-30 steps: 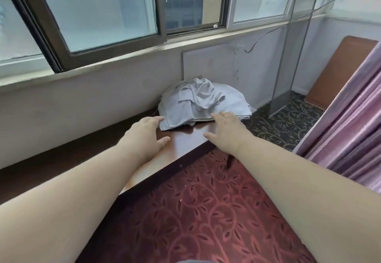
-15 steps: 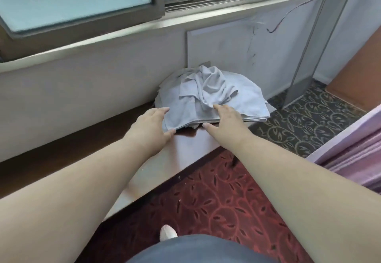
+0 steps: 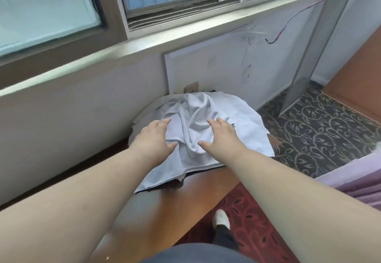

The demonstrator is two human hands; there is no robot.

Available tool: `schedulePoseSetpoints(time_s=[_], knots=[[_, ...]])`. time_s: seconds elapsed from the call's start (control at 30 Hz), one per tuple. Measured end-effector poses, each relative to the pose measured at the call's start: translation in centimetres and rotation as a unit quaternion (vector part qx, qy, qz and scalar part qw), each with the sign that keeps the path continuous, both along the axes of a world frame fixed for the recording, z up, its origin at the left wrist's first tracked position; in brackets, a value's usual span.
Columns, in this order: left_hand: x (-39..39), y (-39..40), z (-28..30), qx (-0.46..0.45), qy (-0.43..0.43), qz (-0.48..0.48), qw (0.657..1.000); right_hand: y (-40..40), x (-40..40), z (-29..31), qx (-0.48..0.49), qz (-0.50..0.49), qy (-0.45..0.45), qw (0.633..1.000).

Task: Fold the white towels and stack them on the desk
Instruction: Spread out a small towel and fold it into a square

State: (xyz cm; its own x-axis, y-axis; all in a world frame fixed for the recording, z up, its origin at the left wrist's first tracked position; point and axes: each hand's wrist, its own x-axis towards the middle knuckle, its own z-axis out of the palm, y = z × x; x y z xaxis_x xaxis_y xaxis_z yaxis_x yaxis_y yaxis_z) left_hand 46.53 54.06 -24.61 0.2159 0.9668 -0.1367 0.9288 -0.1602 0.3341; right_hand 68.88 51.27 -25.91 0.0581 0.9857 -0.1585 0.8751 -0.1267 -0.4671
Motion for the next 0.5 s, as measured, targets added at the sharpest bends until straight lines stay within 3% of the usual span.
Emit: schedulePoseSetpoints(time_s=[0.3,0.5], knots=[[4.9,10.4,-3.9,-0.073,-0.007,0.155,0.985,16.5,5.1,-2.8,-0.060,0.112,0.005,0.992],[7.7,13.4,-6.5,-0.108,0.020,0.170,0.979,22.4,6.0,-5.4,-0.132,0.170,-0.009,0.976]])
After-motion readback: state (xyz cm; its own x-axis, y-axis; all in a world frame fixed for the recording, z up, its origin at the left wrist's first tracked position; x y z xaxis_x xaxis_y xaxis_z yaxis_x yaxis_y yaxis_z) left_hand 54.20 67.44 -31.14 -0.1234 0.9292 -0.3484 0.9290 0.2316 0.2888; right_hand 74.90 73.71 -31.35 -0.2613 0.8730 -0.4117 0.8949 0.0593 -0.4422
